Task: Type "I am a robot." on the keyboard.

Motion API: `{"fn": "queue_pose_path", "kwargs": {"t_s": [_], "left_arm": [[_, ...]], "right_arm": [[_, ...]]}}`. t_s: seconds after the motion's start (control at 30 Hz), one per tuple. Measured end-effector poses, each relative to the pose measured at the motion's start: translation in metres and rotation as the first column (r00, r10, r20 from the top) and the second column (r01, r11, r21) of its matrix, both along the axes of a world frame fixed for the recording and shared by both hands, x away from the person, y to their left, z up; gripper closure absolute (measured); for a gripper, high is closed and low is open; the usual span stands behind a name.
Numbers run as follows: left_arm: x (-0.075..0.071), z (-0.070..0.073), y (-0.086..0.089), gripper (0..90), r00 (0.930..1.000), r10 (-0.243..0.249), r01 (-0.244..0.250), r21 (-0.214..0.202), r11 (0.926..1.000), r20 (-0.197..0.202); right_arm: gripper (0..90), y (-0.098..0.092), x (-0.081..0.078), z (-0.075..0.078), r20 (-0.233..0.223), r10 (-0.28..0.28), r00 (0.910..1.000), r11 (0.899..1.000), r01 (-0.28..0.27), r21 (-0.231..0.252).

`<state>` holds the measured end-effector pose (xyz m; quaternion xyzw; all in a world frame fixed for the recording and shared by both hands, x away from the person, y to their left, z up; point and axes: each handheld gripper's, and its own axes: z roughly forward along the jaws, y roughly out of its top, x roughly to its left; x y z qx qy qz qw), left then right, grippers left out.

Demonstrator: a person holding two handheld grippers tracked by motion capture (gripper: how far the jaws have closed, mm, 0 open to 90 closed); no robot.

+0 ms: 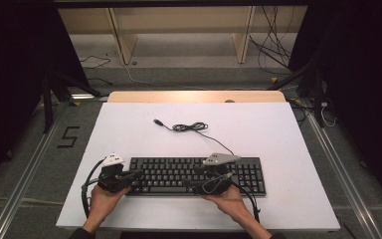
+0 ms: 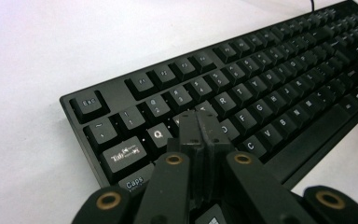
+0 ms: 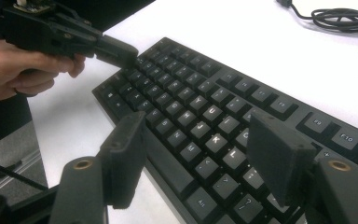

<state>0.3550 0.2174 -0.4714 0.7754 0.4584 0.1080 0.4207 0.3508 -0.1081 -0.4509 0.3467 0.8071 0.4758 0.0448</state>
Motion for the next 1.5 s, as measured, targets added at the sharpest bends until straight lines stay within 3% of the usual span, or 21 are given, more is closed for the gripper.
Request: {"fn": "queue_pose_path", "kwargs": {"t_s": [0.6, 0.83, 0.93, 1.13, 1.27, 1.5], "left_arm": [[0.005, -0.009, -0.004, 89.0, 0.9992, -0.002, 0.005, 0.066, 0.9978, -0.041], [0.004, -0.009, -0.007, 89.1, 0.9994, -0.004, 0.007, 0.081, 0.9967, -0.034], [0.003, -0.008, -0.006, 88.8, 0.9997, 0.006, -0.005, 0.069, 0.9976, -0.025], [-0.002, 0.003, 0.002, 79.3, 0.9993, 0.019, -0.018, -0.027, 0.9995, 0.031], [-0.006, 0.007, 0.006, 67.4, 0.9989, 0.015, -0.01, -0.111, 0.9938, 0.045], [-0.012, 0.011, 0.007, 53.1, 0.9981, -0.002, 0.012, -0.158, 0.9874, 0.061]], "right_arm": [[33.6, 0.0, -0.001, 0.001, 0.011, -0.004, 0.9999, 1.0, 0.004, 0.006], [33.6, 0.001, -0.001, 0.001, 0.014, -0.002, 0.9999, 1.0, 0.002, 0.005], [33.6, 0.001, -0.002, 0.001, 0.012, -0.002, 0.9999, 1.0, 0.002, 0.006], [33.0, 0.001, -0.001, 0.001, 0.017, -0.002, 0.9999, 1.0, 0.002, 0.008], [32.9, 0.002, -0.001, 0.001, 0.023, 0.001, 0.9997, 1.0, -0.001, 0.013], [33.5, 0.004, -0.002, 0.001, 0.029, 0.008, 0.9996, 1.0, -0.008, 0.013]]}}
